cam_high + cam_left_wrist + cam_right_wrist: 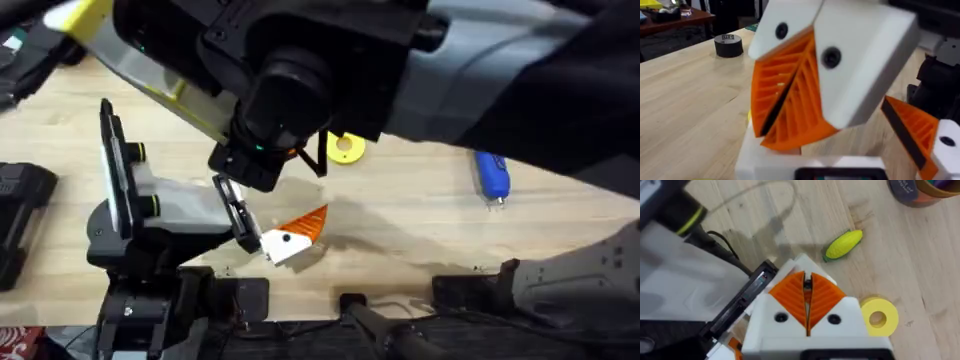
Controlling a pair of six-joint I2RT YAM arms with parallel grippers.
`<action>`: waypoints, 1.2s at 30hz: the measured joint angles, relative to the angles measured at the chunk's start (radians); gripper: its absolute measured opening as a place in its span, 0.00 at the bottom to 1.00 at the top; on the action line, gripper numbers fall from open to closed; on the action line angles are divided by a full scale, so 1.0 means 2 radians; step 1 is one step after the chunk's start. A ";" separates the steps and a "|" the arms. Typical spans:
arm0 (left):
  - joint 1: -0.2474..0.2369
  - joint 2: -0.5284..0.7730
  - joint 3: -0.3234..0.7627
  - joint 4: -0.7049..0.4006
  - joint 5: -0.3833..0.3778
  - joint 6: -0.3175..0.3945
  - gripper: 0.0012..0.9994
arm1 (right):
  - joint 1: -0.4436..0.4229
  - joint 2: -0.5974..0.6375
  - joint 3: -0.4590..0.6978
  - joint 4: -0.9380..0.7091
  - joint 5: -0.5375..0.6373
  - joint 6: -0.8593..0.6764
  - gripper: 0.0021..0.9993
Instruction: Pick up the gripper from the table and insert it into the empty holder that is missing its gripper. Then pick up a screw, insert it into the mounting hole, and use the screwdriver to tighten it. Finally, clean up the table by picking up the vegetable and placing it into the bucket.
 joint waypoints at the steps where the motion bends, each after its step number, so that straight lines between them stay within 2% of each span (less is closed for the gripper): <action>1: 0.000 0.000 0.000 0.000 0.000 0.000 0.99 | 0.000 0.000 0.000 0.000 0.000 0.000 0.00; 11: 0.000 0.000 0.000 0.000 0.000 0.000 0.99 | 0.000 0.000 0.000 0.000 0.000 0.000 0.00; 12: 0.000 0.000 0.000 0.000 0.000 0.000 0.99 | 0.000 0.000 0.000 0.000 0.000 0.002 0.03; 18: 0.001 0.000 0.000 0.000 -0.001 -0.003 0.99 | -0.014 -0.004 0.000 -0.001 0.026 0.003 0.93; 19: 0.001 0.000 0.000 0.000 -0.001 -0.003 0.99 | -0.017 -0.005 0.000 -0.001 0.028 0.003 0.98; 31: 0.001 0.000 0.000 0.000 -0.001 -0.003 0.99 | -0.016 -0.007 0.000 0.000 0.030 0.003 1.00; 36: 0.000 0.000 0.000 0.000 0.001 -0.001 0.99 | -0.014 -0.020 0.000 0.000 0.015 0.003 1.00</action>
